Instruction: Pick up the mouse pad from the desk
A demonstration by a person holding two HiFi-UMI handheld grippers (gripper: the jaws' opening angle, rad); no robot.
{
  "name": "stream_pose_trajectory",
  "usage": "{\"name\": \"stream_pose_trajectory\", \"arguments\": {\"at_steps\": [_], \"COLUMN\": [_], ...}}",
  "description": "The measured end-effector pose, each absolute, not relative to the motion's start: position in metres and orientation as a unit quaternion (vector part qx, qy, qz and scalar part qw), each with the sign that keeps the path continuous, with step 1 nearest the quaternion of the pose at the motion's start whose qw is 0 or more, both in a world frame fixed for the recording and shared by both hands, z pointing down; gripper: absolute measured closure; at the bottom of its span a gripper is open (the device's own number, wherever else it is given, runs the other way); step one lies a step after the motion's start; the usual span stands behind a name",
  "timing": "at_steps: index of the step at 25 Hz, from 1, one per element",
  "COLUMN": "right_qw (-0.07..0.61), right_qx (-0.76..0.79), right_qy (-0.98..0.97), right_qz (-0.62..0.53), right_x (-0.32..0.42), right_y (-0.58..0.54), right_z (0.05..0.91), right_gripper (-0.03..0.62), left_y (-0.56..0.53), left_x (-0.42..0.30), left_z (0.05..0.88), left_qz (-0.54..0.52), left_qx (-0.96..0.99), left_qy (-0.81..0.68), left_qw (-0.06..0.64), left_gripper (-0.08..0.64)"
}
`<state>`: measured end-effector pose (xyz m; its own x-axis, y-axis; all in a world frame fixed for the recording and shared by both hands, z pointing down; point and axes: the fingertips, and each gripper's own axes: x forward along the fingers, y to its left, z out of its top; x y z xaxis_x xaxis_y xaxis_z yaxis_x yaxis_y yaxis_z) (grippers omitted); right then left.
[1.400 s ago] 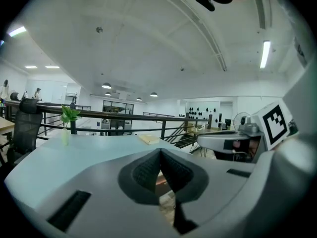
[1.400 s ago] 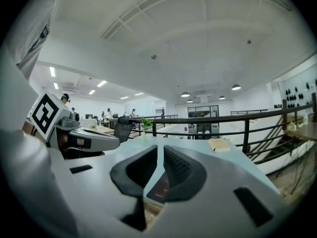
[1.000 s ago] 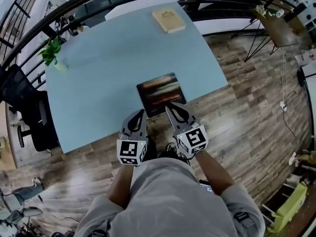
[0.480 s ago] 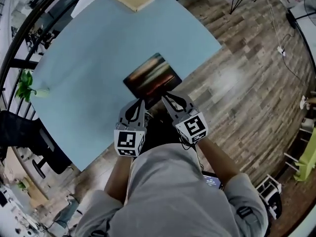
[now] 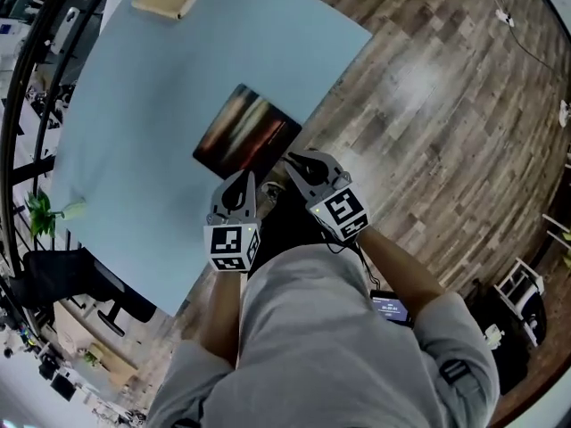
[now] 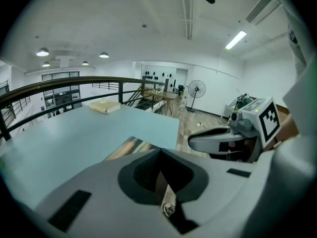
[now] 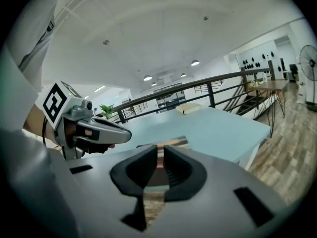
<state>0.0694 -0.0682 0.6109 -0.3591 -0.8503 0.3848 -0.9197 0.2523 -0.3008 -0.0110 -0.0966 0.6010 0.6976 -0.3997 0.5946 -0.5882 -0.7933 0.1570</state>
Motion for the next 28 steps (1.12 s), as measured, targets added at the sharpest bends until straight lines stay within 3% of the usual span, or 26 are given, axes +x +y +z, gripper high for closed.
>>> {"name": "stream_pose_trajectory", "arguments": {"at_steps": [10, 17, 28], "right_qw": [0.066, 0.041, -0.082], "right_qx": [0.569, 0.573, 0.595], "right_qy": [-0.759, -0.732, -0.633], "right_qz": [0.31, 0.366, 0.489], "right_x": [0.094, 0.098, 0.117], "right_y": [-0.071, -0.071, -0.08], "right_z": [0.678, 0.71, 0.741], "right_gripper": [0.545, 0.535, 0.476], "left_y": [-0.098, -0.09, -0.087], "left_x": [0.018, 0.03, 0.027], "left_z": [0.653, 0.668, 0.686], "left_qz": [0.328, 0.364, 0.372], "left_qx": [0.888, 0.887, 0.877], "left_qy": [-0.258, -0.234, -0.245], "left_qw": [0.194, 0.159, 0.182], "left_gripper": [0.548, 0.548, 0.548]}}
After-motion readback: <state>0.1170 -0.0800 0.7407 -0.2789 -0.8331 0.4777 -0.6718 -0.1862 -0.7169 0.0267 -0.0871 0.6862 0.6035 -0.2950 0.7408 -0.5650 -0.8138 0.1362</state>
